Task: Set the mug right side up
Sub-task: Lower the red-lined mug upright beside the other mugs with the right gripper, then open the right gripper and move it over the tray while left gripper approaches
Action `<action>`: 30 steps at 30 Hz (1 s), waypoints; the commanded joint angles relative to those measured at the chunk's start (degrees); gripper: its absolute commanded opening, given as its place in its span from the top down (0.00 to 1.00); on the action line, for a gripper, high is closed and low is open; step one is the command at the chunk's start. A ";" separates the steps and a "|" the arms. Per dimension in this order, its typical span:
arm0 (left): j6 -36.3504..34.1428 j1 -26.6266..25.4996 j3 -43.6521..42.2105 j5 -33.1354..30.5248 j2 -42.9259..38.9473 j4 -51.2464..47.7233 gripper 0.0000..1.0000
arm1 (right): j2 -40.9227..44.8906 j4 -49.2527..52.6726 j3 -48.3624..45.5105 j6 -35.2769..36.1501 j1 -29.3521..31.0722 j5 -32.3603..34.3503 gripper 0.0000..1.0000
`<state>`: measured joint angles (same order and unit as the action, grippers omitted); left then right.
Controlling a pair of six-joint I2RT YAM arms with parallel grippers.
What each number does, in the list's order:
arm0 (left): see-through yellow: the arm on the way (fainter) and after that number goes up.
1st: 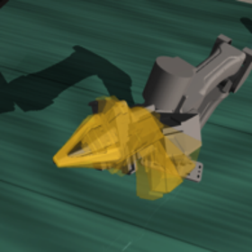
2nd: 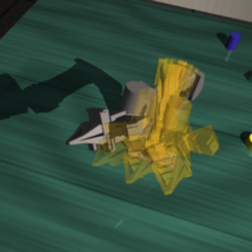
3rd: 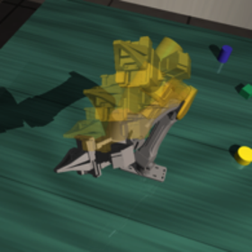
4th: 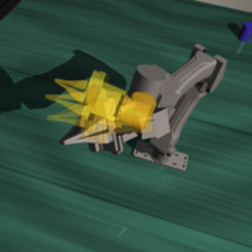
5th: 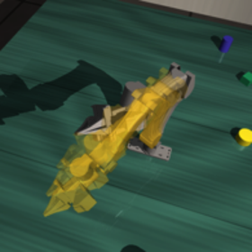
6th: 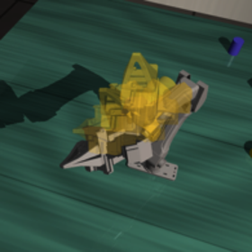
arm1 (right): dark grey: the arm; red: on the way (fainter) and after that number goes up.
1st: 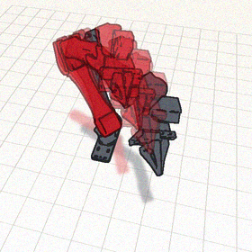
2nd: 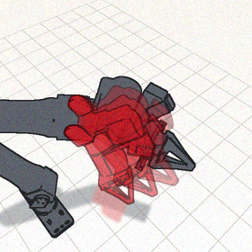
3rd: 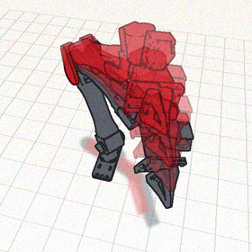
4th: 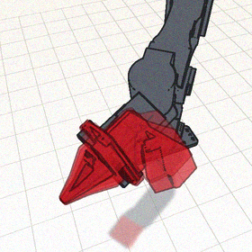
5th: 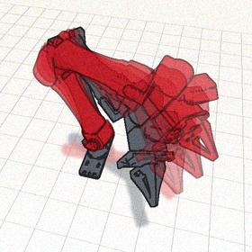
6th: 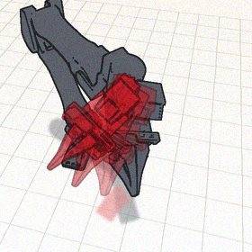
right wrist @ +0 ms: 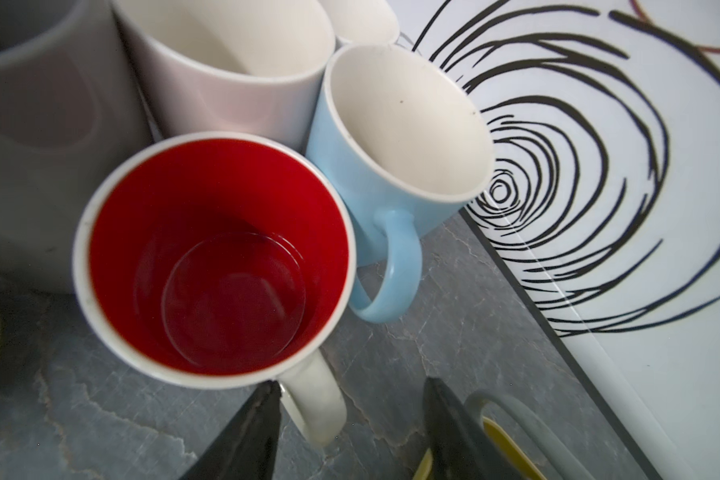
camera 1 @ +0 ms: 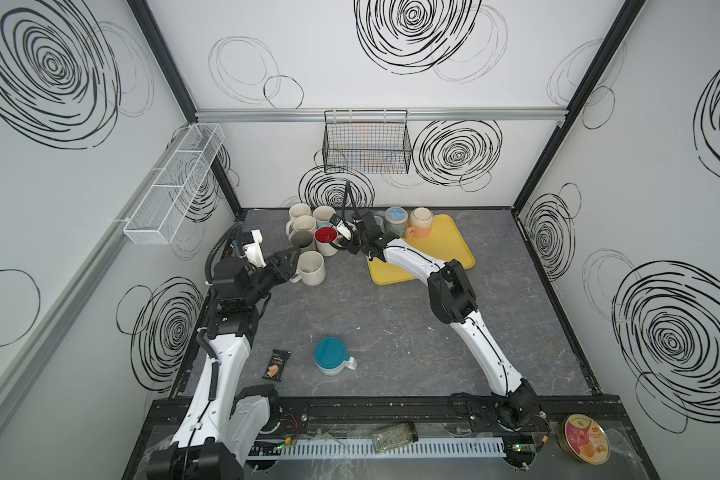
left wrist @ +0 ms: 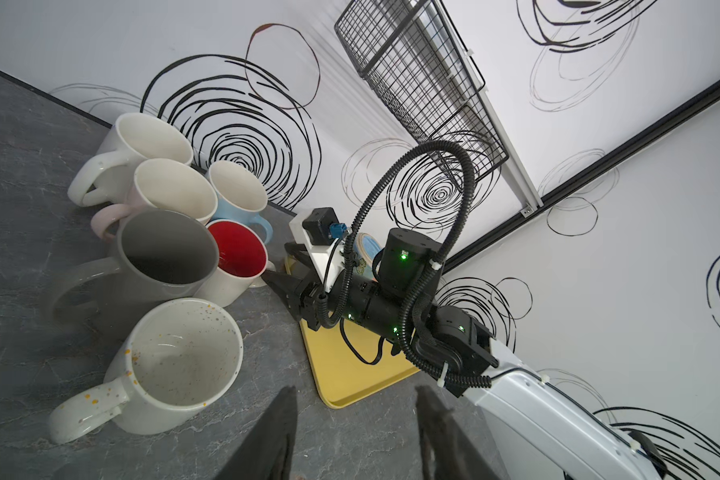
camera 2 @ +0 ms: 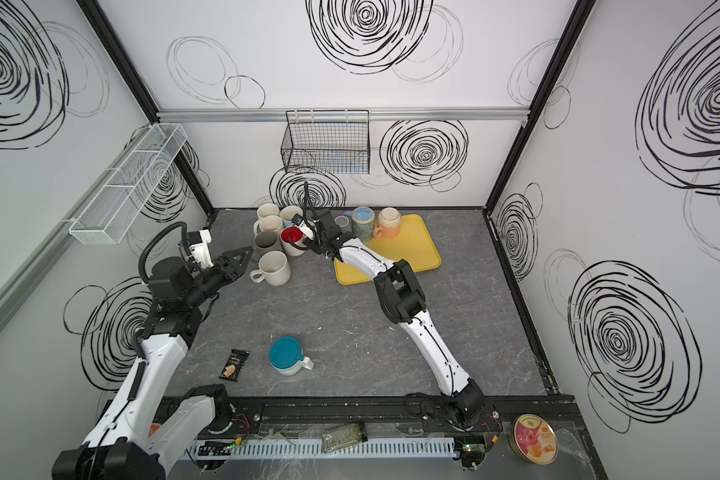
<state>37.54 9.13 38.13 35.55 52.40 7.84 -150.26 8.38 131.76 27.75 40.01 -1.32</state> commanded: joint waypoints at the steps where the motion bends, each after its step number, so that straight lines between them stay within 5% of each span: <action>1: 1.33 0.22 0.19 0.14 -0.42 3.35 0.50 | 6.16 -0.17 0.19 -2.45 0.33 0.27 0.38; 13: 0.88 -10.98 2.25 -9.56 3.64 5.81 0.50 | 25.97 -3.43 -17.79 -9.26 -2.26 -3.69 0.35; 25: -6.72 -31.13 14.02 -23.13 21.40 4.79 0.50 | 43.78 -13.04 -43.57 -24.57 -18.19 -4.03 0.36; 30: -10.92 -37.70 23.06 -26.30 32.57 2.71 0.50 | 43.32 -13.12 -45.29 -28.70 -25.23 -7.74 0.36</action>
<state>30.81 -26.11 56.99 12.86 81.08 10.24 -108.12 -1.52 86.32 3.01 16.64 -6.72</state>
